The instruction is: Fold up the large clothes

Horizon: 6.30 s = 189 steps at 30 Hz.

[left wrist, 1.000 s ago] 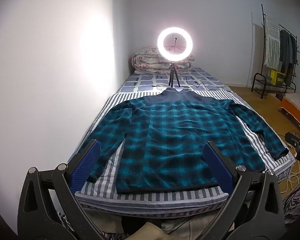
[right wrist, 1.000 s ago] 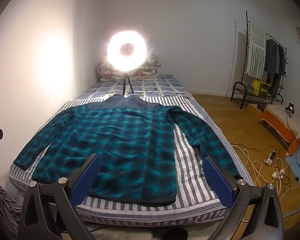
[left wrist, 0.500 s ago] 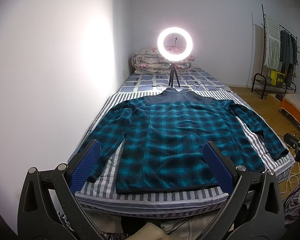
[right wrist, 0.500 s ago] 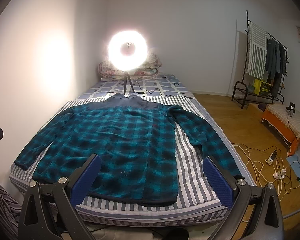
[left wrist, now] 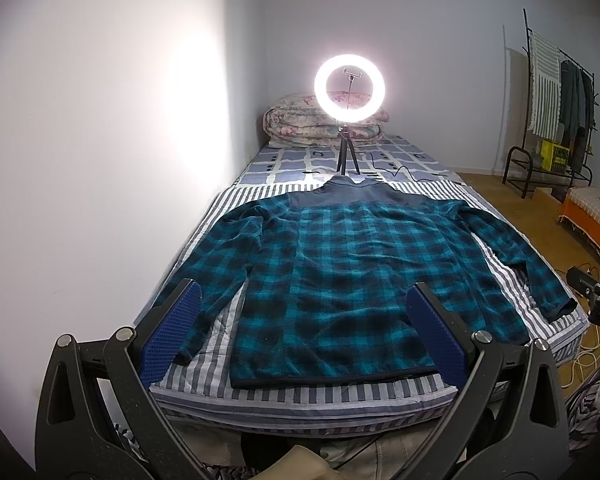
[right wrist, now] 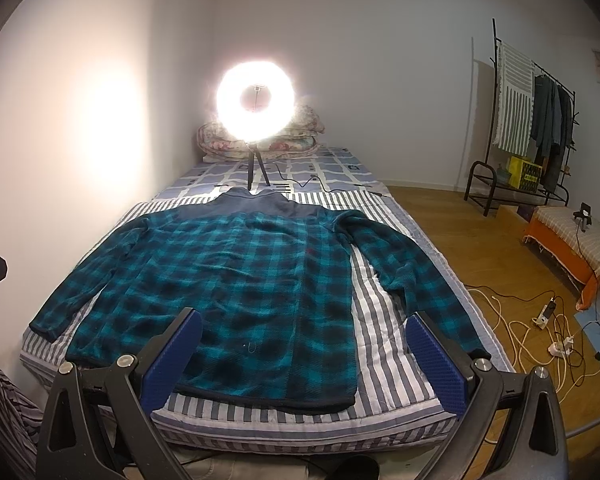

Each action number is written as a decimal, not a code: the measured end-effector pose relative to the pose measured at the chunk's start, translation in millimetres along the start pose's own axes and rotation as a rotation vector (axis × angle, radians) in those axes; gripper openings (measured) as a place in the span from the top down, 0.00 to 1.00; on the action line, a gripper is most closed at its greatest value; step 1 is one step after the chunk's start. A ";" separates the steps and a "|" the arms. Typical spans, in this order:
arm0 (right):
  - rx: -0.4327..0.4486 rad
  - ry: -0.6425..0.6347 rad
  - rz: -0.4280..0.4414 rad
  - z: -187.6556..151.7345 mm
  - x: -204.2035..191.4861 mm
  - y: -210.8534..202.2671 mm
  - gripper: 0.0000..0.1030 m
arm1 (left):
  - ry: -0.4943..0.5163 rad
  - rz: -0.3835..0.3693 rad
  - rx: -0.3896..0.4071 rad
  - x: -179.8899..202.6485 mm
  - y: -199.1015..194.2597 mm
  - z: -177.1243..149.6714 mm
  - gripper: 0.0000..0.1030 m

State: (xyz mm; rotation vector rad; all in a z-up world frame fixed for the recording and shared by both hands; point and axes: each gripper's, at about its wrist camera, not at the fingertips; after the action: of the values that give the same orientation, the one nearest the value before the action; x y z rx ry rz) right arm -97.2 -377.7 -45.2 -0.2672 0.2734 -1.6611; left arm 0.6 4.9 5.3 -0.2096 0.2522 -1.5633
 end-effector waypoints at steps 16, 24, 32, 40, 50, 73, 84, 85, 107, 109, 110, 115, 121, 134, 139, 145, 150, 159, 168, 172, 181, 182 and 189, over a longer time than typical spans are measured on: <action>-0.004 0.000 0.006 -0.3 -8.3 2.5 0.00 | 0.001 0.001 -0.001 4.0 2.3 -1.3 0.00; -0.003 0.002 0.007 -1.1 -7.8 3.0 0.00 | 0.002 0.001 -0.002 3.8 2.4 -1.7 0.00; -0.006 0.004 0.010 -1.2 -6.5 5.0 0.00 | 0.001 0.002 -0.003 4.0 2.7 -1.6 0.00; -0.008 0.006 0.012 -1.2 -6.8 8.1 0.00 | 0.002 0.001 -0.003 3.9 2.6 -2.0 0.00; -0.012 0.019 0.010 1.5 -4.7 12.2 0.00 | 0.005 0.001 -0.006 4.6 2.5 -3.1 0.00; 0.018 -0.093 0.117 37.3 -86.4 72.2 0.00 | -0.047 0.113 -0.049 -53.1 23.0 -23.9 0.00; 0.032 -0.236 0.527 48.4 -192.6 119.5 0.05 | -0.120 0.180 -0.072 -100.9 16.4 -62.3 0.01; 0.017 -0.248 0.554 48.6 -202.3 124.1 0.09 | -0.118 0.183 -0.079 -103.3 15.2 -65.9 0.03; -0.538 -0.442 1.157 -54.1 -481.9 181.5 0.63 | -0.271 0.201 -0.184 -165.2 -1.5 -126.9 0.44; -0.559 -0.499 1.177 -72.9 -498.7 177.6 0.63 | -0.290 0.206 -0.189 -171.3 -5.4 -132.1 0.52; -0.571 -0.523 1.178 -81.5 -505.1 177.2 0.63 | -0.305 0.205 -0.192 -174.6 -7.4 -134.4 0.53; -0.619 -0.599 1.164 -114.9 -524.4 181.7 0.62 | -0.358 0.202 -0.178 -185.0 -20.2 -139.2 0.54; -0.595 -0.722 1.136 -141.1 -540.2 174.6 0.59 | -0.365 0.204 -0.176 -188.1 -23.0 -140.9 0.54; -0.503 -0.347 1.127 -72.9 -464.7 187.7 0.93 | -0.316 0.188 -0.171 -179.7 -14.5 -128.6 0.54; -0.466 -0.073 1.065 -40.6 -377.5 206.7 0.93 | -0.285 0.183 -0.162 -174.8 -7.4 -118.1 0.54; -0.434 0.182 0.931 -46.9 -287.9 210.0 0.93 | -0.232 0.136 -0.164 -159.5 15.8 -100.5 0.54; -0.463 0.226 0.859 -65.5 -255.6 199.9 0.93 | -0.171 0.065 -0.168 -137.3 44.0 -87.8 0.54; -0.522 -0.012 1.038 -73.3 -245.7 177.0 0.65 | -0.130 -0.065 -0.252 -102.6 92.6 -77.4 0.53; -0.378 -0.052 0.897 -5.4 -179.9 215.8 0.65 | -0.039 -0.209 -0.377 -26.2 163.6 -92.3 0.34; -0.376 -0.023 0.848 17.8 -162.8 256.3 0.65 | -0.006 -0.227 -0.461 2.2 196.3 -110.8 0.34; -0.437 0.022 0.923 47.0 -196.0 339.0 0.56 | 0.083 -0.163 -0.539 5.1 225.8 -148.9 0.85; -0.444 0.032 0.926 47.7 -203.5 350.0 0.56 | 0.060 -0.171 -0.535 -1.8 224.5 -147.4 0.98; -0.507 0.033 0.942 46.9 -279.7 419.7 0.56 | -0.143 -0.223 -0.488 -47.3 199.2 -130.4 0.99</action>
State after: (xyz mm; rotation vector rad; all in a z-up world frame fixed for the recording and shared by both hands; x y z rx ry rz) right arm 341.3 -144.3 -144.5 -0.4076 0.7216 -0.6458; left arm 153.9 55.5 -176.1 -0.7493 0.5093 -1.6776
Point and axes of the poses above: each gripper's, at about its wrist camera, not at the fingertips, and y roughly the way its jaws point, x to its right, z to its top, and after that the axes turned 12 degrees about x, right-handed
